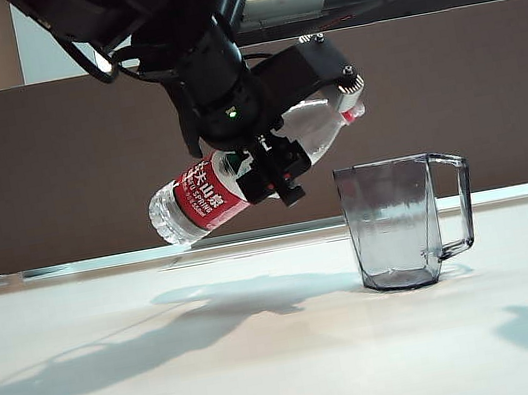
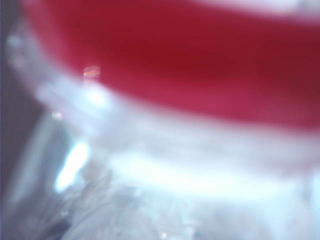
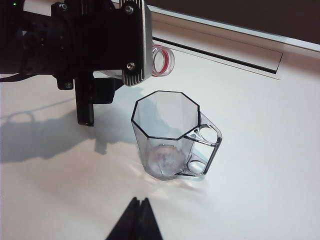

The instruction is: Pick up the mineral water bottle with the left hand on the table and pour water into the mug until it's half full.

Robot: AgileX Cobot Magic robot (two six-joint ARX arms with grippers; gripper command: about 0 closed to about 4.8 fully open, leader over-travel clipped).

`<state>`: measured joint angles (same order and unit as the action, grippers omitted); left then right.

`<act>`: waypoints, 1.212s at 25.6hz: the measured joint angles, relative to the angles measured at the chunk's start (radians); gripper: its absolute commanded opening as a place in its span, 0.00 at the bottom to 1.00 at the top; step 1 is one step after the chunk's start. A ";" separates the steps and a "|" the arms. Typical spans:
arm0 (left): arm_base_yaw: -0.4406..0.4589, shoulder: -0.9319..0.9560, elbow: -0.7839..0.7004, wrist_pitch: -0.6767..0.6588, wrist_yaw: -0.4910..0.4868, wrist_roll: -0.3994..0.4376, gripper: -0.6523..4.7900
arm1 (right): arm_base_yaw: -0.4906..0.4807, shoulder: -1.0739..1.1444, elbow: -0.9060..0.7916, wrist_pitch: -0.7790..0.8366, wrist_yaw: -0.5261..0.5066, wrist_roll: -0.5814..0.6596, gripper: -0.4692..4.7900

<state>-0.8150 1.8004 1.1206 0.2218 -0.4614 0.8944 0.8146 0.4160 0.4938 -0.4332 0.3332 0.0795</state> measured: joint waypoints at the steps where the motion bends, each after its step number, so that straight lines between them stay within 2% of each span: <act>1: 0.000 0.000 0.000 0.003 0.000 0.006 0.61 | 0.000 0.000 0.000 0.000 0.000 0.000 0.09; 5: 0.000 0.000 0.000 0.002 0.000 0.073 0.61 | 0.000 0.000 0.000 0.000 0.000 0.000 0.09; 15: -0.002 0.029 0.005 0.026 -0.046 0.116 0.61 | 0.000 0.000 0.000 0.000 0.000 0.000 0.09; 31: -0.002 0.029 0.004 0.074 -0.065 0.269 0.61 | 0.000 0.000 0.000 -0.005 0.000 0.000 0.09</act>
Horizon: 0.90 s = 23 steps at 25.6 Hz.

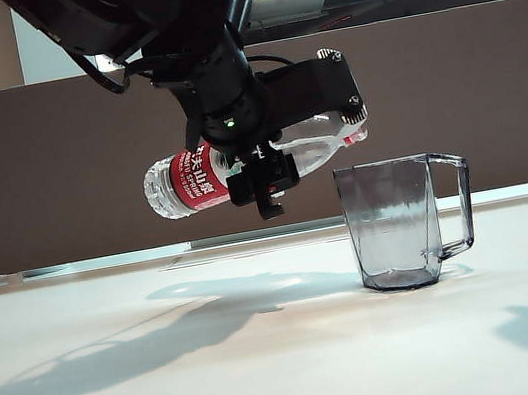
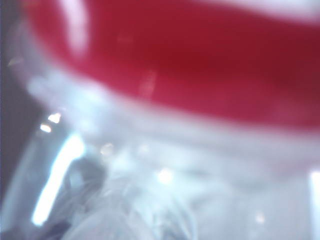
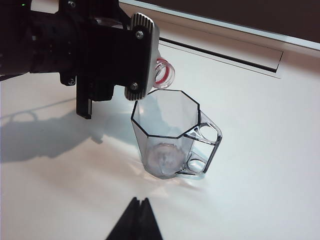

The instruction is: Pick up the mineral water bottle with the left hand on the table and pour water into the mug until it's half full.

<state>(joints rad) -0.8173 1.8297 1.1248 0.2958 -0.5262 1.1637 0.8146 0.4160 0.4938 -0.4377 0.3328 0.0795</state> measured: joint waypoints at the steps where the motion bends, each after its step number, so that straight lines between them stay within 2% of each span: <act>1: 0.000 0.000 0.000 0.000 0.000 0.004 0.61 | 0.000 0.000 0.000 0.000 0.000 0.000 0.09; 23: 0.000 0.018 -0.001 0.060 -0.005 0.117 0.61 | 0.000 0.000 0.000 0.000 0.000 0.000 0.09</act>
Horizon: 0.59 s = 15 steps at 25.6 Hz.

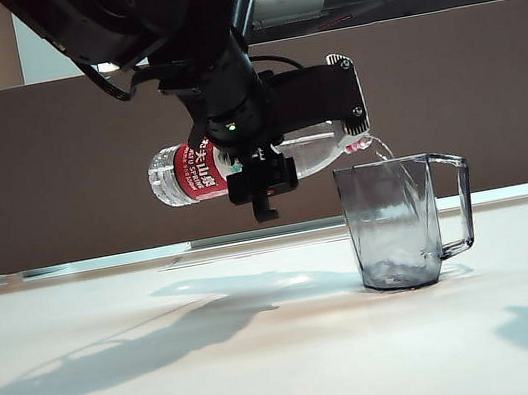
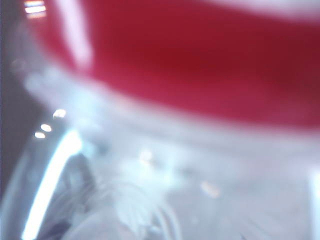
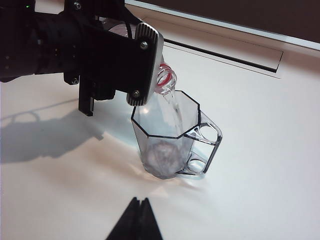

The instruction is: Pick up the mineral water bottle with the left hand on the table and pour water into the mug until it's half full.

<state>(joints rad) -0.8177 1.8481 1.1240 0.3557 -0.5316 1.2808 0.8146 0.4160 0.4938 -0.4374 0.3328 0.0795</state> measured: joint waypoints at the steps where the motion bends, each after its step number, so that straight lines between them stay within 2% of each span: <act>1: 0.000 0.000 0.000 0.000 0.000 0.002 0.61 | 0.000 0.000 0.000 0.000 0.000 0.000 0.09; 15: 0.000 0.000 0.000 0.000 -0.001 0.040 0.61 | 0.000 0.000 0.000 0.000 0.000 0.000 0.09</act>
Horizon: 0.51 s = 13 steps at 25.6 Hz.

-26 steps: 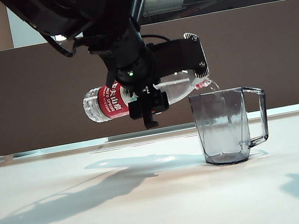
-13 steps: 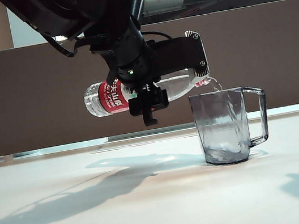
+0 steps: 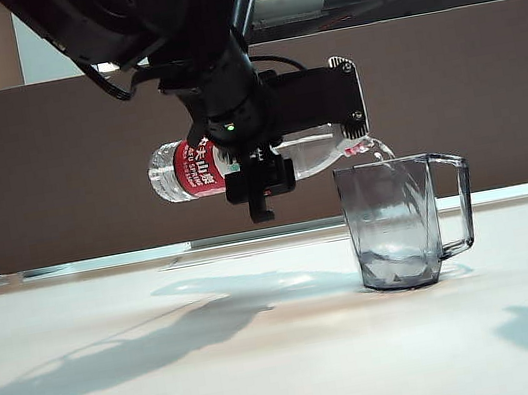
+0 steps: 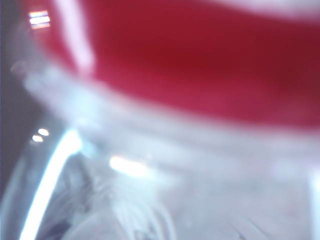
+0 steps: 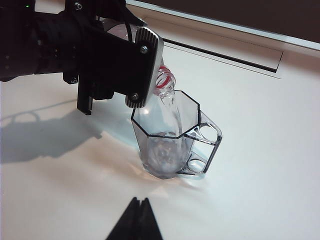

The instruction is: Pick up the mineral water bottle with the left hand on the table and pour water into the mug until it's half full.

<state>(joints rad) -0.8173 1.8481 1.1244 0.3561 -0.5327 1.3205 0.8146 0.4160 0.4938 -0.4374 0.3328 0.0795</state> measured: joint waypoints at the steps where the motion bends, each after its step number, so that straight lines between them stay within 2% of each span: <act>1: 0.000 0.000 0.000 0.000 0.000 0.000 0.61 | 0.000 0.000 0.000 0.000 0.000 0.000 0.09; 13: 0.000 0.000 0.001 0.006 -0.001 0.000 0.61 | 0.000 0.000 0.000 0.000 -0.001 0.000 0.09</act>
<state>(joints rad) -0.8173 1.8481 1.1255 0.3622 -0.5335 1.3205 0.8146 0.4160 0.4938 -0.4374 0.3321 0.0795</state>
